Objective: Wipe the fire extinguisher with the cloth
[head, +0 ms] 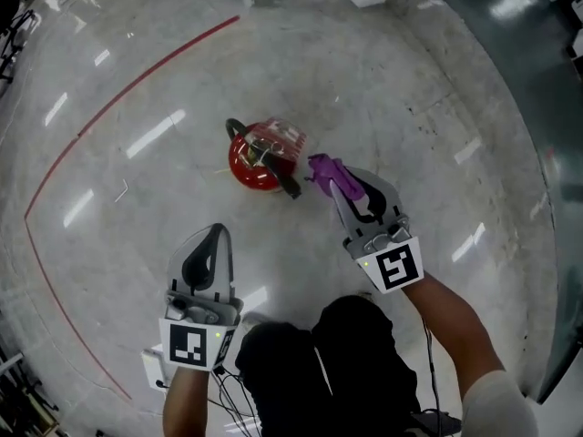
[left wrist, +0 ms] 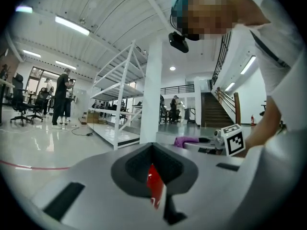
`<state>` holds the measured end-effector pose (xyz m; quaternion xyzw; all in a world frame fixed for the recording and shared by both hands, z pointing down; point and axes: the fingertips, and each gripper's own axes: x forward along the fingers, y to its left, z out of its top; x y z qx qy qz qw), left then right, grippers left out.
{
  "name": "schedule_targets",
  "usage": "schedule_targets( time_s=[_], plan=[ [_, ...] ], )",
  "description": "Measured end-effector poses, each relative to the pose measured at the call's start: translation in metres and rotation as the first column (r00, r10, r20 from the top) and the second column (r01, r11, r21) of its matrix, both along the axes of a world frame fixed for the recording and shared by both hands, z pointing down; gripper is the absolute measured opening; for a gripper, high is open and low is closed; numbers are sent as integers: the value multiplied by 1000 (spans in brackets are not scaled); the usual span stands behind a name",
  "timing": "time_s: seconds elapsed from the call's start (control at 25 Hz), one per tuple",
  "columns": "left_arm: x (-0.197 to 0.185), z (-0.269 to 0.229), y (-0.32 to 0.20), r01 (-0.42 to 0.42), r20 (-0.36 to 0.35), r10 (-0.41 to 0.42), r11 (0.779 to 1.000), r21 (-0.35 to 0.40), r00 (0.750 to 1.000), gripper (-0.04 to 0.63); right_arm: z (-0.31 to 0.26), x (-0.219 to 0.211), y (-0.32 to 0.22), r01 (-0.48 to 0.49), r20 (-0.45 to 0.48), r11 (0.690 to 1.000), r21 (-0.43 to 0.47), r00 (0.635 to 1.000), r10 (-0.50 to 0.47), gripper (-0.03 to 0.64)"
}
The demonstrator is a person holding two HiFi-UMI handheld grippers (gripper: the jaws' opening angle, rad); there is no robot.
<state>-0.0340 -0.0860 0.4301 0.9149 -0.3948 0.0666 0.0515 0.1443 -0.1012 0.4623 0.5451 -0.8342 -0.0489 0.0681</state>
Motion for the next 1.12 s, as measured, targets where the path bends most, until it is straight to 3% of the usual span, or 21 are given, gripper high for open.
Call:
schedule_targets(
  time_s=[0.12, 0.24, 0.64, 0.88, 1.12],
  plan=[
    [0, 42, 5, -35, 11, 35, 999, 10, 999, 3, 41, -1, -8, -7, 1, 998, 61, 1000, 7, 67],
    [2, 60, 4, -48, -23, 49, 998, 46, 999, 3, 72, -8, -14, 3, -5, 995, 98, 1000, -3, 66],
    [4, 82, 9, -52, -36, 55, 996, 78, 998, 3, 95, -49, -13, 143, 21, 974, 174, 989, -149, 66],
    [5, 87, 16, -63, -52, 67, 995, 73, 996, 3, 108, -63, -2, 242, -100, 947, 211, 969, -225, 66],
    [-5, 101, 20, -31, -62, 33, 999, 44, 998, 3, 159, -87, 8, 330, -255, 927, 180, 925, -280, 66]
  ],
)
